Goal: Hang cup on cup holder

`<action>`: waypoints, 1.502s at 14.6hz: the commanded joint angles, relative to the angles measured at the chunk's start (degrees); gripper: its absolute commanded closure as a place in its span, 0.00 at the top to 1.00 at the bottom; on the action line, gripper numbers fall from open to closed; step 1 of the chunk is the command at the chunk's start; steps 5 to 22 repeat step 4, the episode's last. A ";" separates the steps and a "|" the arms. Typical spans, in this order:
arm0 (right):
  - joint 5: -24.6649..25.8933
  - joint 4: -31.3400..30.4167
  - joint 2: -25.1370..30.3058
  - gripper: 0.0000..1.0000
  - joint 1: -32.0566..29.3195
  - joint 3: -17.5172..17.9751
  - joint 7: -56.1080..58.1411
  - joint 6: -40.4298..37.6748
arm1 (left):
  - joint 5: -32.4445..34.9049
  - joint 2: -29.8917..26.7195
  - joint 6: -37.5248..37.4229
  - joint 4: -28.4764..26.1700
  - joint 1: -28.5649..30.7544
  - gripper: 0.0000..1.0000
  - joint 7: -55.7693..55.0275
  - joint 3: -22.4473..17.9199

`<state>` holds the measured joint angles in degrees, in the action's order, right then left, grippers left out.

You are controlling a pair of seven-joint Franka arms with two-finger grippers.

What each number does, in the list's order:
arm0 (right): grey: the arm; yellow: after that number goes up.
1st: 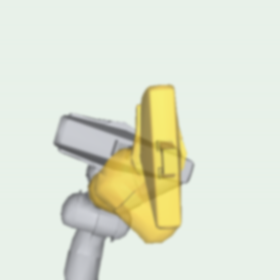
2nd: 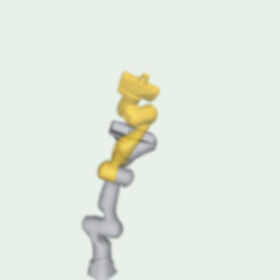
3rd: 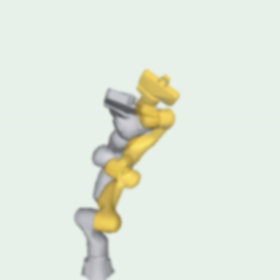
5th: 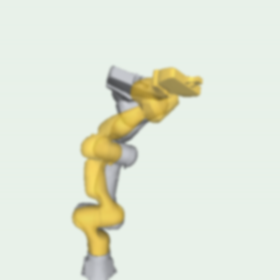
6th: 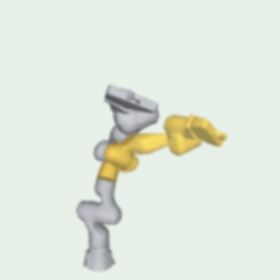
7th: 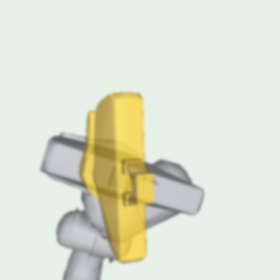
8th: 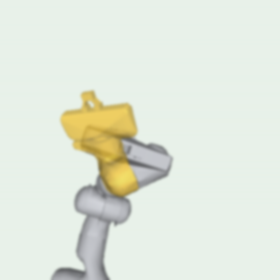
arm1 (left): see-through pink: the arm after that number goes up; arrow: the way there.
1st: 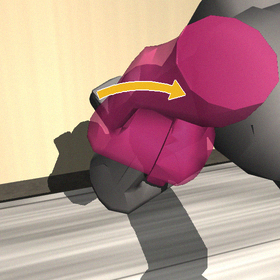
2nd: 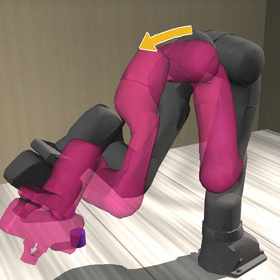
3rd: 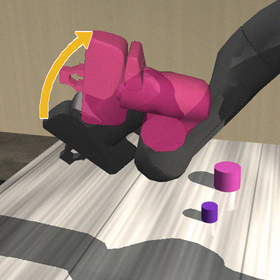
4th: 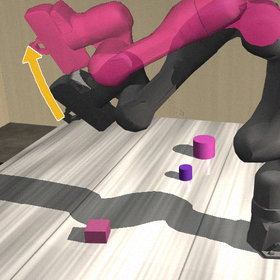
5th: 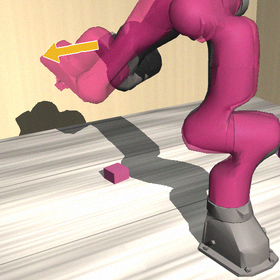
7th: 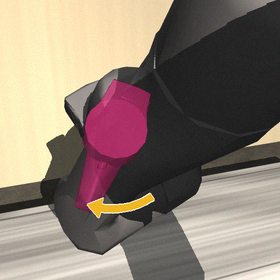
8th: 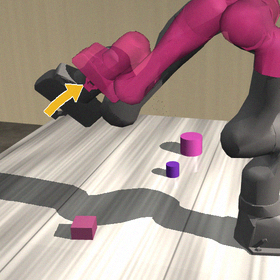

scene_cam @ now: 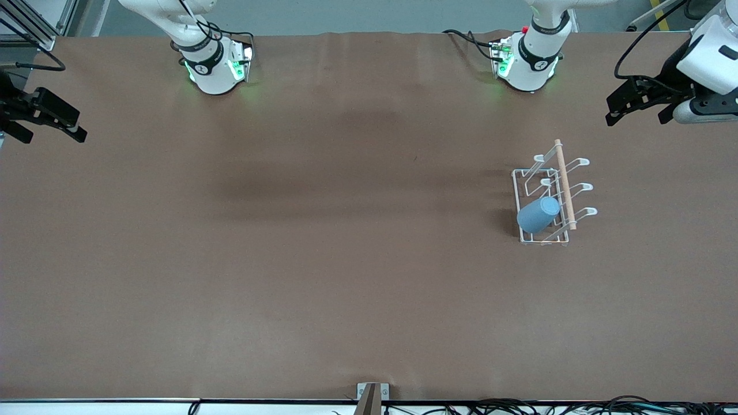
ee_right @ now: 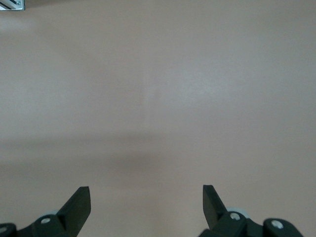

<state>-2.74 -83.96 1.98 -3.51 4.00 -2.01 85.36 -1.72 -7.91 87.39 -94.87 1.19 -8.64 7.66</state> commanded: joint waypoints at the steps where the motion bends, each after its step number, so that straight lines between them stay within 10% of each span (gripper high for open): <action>1: 0.02 -1.03 0.74 1.00 -0.36 0.22 -0.89 0.24 | 0.83 1.23 -1.43 2.32 0.13 1.00 0.90 -0.11; 22: 0.02 -1.03 0.74 1.00 -0.45 0.22 -0.89 0.24 | 1.28 1.23 -1.52 2.32 0.13 1.00 1.08 -0.10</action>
